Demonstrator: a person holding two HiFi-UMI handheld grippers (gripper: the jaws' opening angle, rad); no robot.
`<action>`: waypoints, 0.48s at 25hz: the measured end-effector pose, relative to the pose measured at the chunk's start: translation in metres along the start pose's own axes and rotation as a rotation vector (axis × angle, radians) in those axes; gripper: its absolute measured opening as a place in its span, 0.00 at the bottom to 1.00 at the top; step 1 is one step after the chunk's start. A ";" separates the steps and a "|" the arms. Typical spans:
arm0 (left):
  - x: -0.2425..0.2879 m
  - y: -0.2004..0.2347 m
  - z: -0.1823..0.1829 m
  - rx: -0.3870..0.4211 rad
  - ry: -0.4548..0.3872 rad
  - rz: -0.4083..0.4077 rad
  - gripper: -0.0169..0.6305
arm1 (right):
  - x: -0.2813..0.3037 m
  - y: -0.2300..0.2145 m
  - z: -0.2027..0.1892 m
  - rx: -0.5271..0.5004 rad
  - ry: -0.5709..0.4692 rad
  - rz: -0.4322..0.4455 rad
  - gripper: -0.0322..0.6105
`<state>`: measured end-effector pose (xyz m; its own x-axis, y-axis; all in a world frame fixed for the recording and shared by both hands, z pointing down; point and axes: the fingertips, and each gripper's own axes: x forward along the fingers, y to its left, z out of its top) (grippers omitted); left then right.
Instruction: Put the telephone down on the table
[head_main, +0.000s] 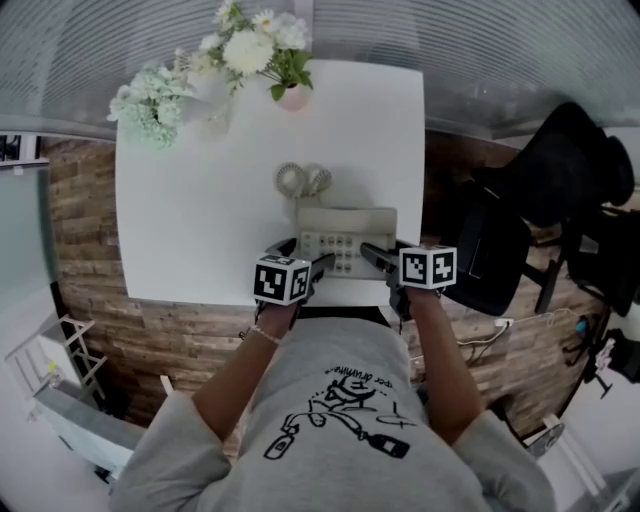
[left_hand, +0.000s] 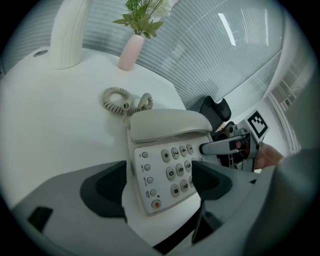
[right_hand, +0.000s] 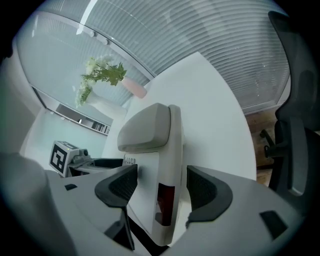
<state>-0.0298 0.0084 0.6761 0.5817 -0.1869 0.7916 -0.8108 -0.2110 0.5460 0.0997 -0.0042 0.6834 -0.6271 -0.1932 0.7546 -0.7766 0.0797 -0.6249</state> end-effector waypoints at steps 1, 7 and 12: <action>-0.003 0.000 0.002 -0.001 -0.008 -0.003 0.66 | -0.002 -0.001 0.001 -0.010 -0.007 -0.008 0.53; -0.024 -0.014 0.017 -0.007 -0.094 -0.055 0.66 | -0.025 -0.004 0.009 -0.157 -0.074 -0.107 0.53; -0.047 -0.044 0.035 -0.008 -0.200 -0.170 0.62 | -0.055 0.015 0.026 -0.340 -0.168 -0.150 0.42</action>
<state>-0.0193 -0.0076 0.6054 0.7100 -0.3355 0.6192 -0.7006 -0.2480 0.6690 0.1241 -0.0180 0.6275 -0.5086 -0.3819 0.7717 -0.8521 0.3515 -0.3877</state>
